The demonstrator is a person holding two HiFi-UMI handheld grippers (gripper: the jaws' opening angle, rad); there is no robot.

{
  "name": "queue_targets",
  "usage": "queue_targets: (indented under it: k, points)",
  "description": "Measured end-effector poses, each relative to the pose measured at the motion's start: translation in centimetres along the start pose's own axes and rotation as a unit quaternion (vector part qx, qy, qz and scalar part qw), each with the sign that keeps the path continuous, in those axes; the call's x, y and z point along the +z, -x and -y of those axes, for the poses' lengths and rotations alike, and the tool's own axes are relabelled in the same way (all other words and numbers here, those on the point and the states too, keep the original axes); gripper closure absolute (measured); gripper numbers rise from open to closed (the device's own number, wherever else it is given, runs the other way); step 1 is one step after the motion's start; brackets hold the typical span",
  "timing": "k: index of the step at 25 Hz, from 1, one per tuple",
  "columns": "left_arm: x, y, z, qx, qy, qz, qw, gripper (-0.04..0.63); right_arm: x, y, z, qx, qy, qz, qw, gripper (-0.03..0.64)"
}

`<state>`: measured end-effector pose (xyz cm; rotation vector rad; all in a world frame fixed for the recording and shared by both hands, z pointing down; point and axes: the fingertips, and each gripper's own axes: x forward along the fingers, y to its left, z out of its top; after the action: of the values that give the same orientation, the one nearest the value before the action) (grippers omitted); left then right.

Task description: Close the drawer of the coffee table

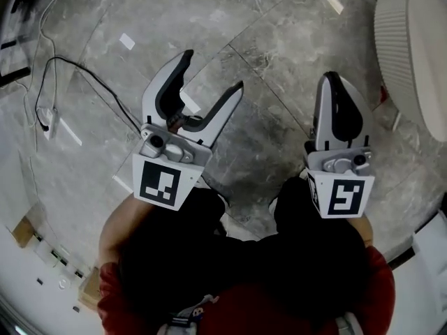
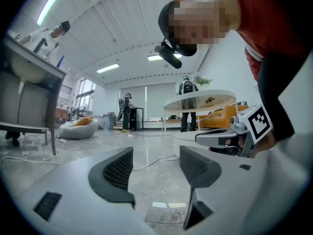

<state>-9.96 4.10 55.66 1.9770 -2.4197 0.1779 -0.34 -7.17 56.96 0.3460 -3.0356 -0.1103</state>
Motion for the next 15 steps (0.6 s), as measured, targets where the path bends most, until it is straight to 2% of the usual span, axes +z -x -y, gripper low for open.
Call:
queue_targets:
  k: [3,6,8,12,15]
  points:
    - [-1.0,0.9,-1.3,0.039,0.021,0.006,0.9990,0.290,-0.1,-0.6,-1.0,0.009,-0.002,0.003,1.000,0.589]
    - [-2.3,1.8,-2.5,0.064,0.045,-0.002,0.9969,0.296,0.5,-1.2,-1.8,0.019,-0.001,0.010,1.000,0.589]
    - [-2.5,1.8,-3.2,0.077,0.048,0.000,0.9958,0.304,0.4,-1.5,-1.8,0.018,0.003,0.010,1.000,0.589]
    - [-2.7,1.7,-2.5,0.074,0.034,-0.004,0.9967,0.337,-0.7,-1.1,-1.3,0.014,0.005,-0.002,1.000,0.589]
    - [-2.7,1.7,-1.8,0.058,0.024,-0.003,0.9980,0.407,-1.0,-1.1,-1.3,0.013,0.006,-0.007,1.000,0.589]
